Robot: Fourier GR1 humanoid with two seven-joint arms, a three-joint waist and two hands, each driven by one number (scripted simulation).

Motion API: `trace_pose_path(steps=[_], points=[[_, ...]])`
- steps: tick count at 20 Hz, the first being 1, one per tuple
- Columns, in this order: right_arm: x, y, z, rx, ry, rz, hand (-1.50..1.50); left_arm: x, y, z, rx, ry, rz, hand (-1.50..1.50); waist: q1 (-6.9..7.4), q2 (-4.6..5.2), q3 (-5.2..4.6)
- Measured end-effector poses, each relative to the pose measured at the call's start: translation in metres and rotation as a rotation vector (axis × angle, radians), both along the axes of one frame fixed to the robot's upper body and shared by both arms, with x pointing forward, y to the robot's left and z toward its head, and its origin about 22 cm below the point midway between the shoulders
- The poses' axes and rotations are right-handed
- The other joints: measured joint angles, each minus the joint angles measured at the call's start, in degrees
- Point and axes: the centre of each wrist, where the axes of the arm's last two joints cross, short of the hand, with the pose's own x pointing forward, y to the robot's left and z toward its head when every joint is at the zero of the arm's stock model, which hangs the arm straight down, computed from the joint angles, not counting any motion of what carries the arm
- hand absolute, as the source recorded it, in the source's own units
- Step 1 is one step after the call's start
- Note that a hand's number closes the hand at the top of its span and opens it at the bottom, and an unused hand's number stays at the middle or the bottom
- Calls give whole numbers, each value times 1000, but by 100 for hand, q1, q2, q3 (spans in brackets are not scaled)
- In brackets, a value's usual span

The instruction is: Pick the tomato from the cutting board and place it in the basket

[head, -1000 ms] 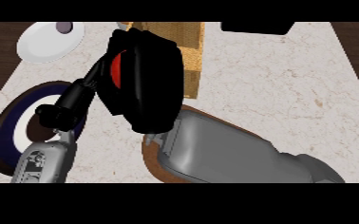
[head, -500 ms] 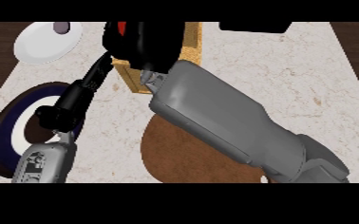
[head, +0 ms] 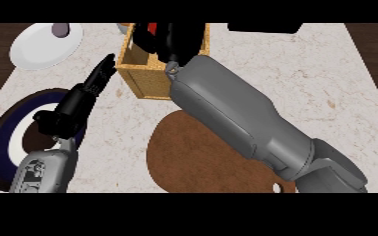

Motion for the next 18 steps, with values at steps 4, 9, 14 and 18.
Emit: trace_pose_path(steps=[4, 9, 14, 18], points=[[11, -7, -18, -19, -28, -23, 150, 0, -4, 0, -1, -11, 5, 0, -17, 4, 4], [24, -22, -32, 43, -95, -71, -150, -1, -2, 3, -3, -8, 10, 0, -36, 11, 6], [32, -27, -35, 71, -119, -83, -150, -5, 4, 2, -4, -12, 9, 0, -26, 11, 6], [33, -27, -33, 82, -146, -58, -150, -6, 7, 3, -4, -6, 8, 0, -58, 2, 7]])
